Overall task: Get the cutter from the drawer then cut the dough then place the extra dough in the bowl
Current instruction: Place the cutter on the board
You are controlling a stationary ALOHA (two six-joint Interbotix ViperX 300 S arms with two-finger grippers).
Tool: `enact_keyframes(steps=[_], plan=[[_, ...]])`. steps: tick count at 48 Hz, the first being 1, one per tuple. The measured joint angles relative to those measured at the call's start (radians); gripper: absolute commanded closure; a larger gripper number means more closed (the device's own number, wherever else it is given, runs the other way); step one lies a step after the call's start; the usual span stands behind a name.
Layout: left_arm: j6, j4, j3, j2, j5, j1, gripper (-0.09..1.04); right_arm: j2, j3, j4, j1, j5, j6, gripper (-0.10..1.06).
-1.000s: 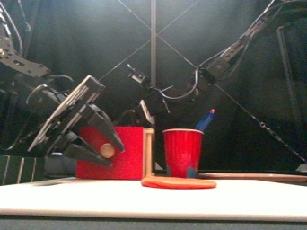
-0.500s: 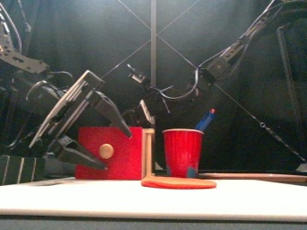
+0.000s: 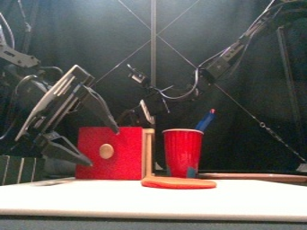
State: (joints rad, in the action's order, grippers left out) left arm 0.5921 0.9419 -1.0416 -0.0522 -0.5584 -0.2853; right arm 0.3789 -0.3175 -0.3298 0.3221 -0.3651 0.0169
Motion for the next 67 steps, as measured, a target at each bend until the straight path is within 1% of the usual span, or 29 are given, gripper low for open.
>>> enact_keyframes(steps=[12,22,28,35,39,42,45,50,53,59,63,67], plan=[[-0.003,-0.031,-0.067,-0.121,0.060,0.000,-0.05,0.000,0.000,0.000,0.000,0.000,0.000,0.99],[-0.003,-0.155,-0.100,-0.258,0.141,0.000,-0.05,-0.002,0.006,0.000,-0.003,0.011,0.000,0.99],[-0.005,-0.310,-0.103,-0.345,0.155,0.000,-0.05,-0.011,0.012,-0.002,-0.014,0.029,-0.005,0.99],[-0.034,-0.529,-0.112,-0.411,0.123,0.017,-0.05,-0.035,0.012,0.002,-0.038,0.069,-0.014,0.99],[-0.080,-0.667,-0.118,-0.425,0.063,0.034,-0.05,-0.058,0.014,0.017,-0.058,0.094,-0.026,0.99],[-0.115,-0.753,-0.120,-0.430,0.021,0.046,-0.05,-0.087,0.014,0.044,-0.083,0.127,-0.040,0.99],[-0.153,-0.830,-0.120,-0.433,-0.017,0.060,-0.05,-0.117,0.014,0.089,-0.109,0.178,-0.054,0.99],[-0.236,-0.931,-0.127,-0.433,-0.055,0.094,-0.04,-0.155,0.014,0.150,-0.140,0.268,-0.055,0.99],[-0.293,-0.954,-0.133,-0.433,-0.063,0.121,-0.04,-0.176,0.014,0.173,-0.164,0.333,-0.057,0.99],[-0.371,-0.953,-0.146,-0.433,-0.064,0.170,-0.04,-0.195,0.014,0.184,-0.190,0.425,-0.057,0.99],[-0.425,-0.948,-0.156,-0.433,-0.069,0.190,-0.05,-0.193,0.012,0.192,-0.192,0.465,-0.060,0.98],[-0.456,-0.946,-0.163,-0.434,-0.075,0.196,-0.04,-0.193,0.012,0.202,-0.192,0.483,-0.061,0.93]])
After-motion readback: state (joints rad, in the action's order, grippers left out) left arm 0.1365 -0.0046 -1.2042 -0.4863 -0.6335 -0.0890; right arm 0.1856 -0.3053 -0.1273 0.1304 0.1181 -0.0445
